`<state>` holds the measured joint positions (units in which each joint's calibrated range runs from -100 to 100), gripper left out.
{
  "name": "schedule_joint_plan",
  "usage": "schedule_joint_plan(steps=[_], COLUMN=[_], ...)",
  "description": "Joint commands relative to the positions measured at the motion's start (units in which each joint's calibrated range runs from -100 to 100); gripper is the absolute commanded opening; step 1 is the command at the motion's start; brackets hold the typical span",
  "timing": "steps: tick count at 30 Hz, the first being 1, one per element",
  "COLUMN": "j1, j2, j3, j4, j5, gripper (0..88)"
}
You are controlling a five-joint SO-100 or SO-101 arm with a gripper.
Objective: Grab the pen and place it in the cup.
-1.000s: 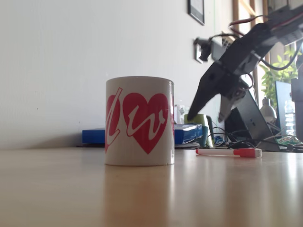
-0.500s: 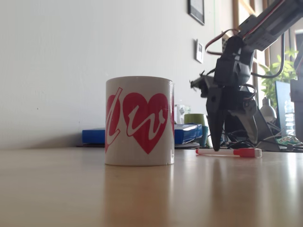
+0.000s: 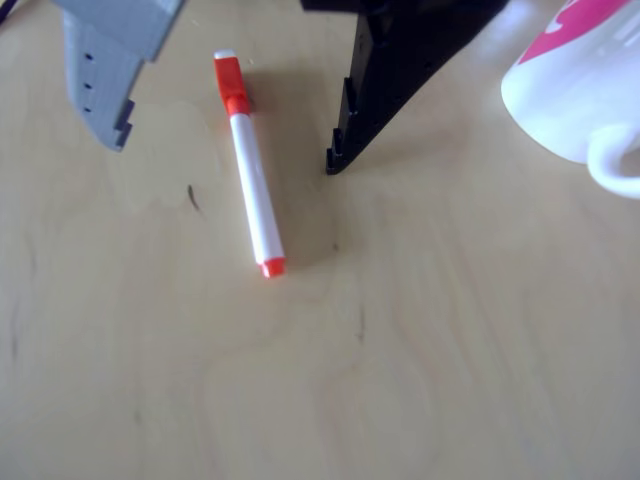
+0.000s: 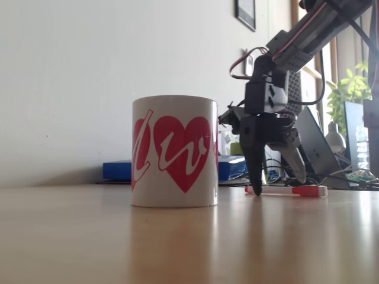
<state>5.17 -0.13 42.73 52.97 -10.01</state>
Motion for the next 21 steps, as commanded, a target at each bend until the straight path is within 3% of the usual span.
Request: schedule_joint_plan(steps=[1, 6, 8, 21], j1=[-0.5, -0.5, -0.5, -0.5], j2=[2.0, 2.6, 2.5, 2.1], j3=[-3.3, -3.9, -3.9, -3.3], j4=[1.8, 2.5, 2.5, 2.5], j5=[-0.1, 0.0, 0.2, -0.2], gripper=[36.6, 10.9, 4.5, 1.2])
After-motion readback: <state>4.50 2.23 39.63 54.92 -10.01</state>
